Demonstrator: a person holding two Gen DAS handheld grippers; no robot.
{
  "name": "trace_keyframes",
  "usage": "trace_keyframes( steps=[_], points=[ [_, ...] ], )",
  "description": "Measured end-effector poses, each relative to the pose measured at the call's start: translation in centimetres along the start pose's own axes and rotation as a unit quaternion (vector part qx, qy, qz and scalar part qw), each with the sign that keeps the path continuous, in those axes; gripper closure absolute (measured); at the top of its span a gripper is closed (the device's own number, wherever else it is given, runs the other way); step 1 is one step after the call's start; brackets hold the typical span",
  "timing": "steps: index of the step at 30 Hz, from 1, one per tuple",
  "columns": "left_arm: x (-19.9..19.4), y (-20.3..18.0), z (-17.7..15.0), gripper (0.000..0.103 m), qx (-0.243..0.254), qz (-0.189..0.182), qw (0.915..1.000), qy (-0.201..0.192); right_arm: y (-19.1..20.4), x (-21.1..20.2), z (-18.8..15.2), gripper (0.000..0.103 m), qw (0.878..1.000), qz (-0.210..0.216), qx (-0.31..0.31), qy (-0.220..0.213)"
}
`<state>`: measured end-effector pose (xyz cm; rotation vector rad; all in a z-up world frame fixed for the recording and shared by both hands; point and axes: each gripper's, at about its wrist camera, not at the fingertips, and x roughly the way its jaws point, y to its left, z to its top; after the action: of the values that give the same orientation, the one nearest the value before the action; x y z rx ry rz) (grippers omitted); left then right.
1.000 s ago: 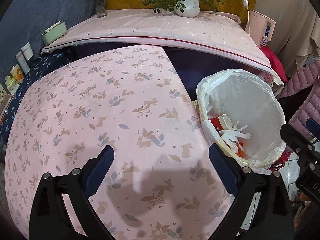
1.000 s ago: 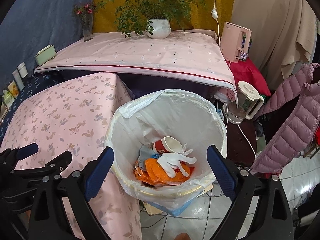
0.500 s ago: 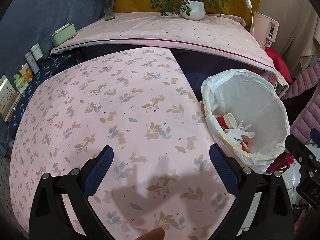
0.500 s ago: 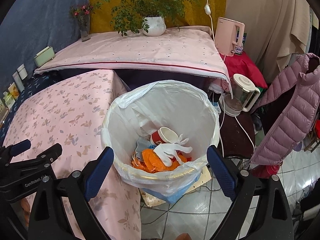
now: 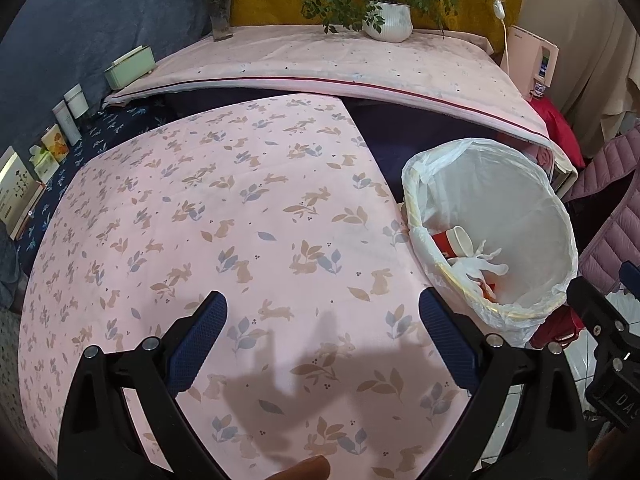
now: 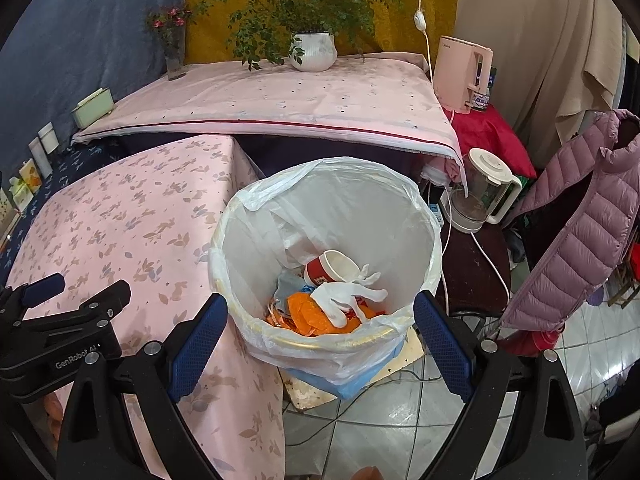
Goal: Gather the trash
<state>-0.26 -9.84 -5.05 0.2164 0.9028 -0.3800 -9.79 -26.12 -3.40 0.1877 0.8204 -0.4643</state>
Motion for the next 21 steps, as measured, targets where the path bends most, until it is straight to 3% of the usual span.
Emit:
trace_keyframes(
  steps=[21],
  points=[
    [-0.50,-0.01,-0.49,0.011,-0.005,0.005,1.0000,0.000,0.09,-0.17,-0.93,0.013,1.000,-0.001,0.000,0.004]
  ],
)
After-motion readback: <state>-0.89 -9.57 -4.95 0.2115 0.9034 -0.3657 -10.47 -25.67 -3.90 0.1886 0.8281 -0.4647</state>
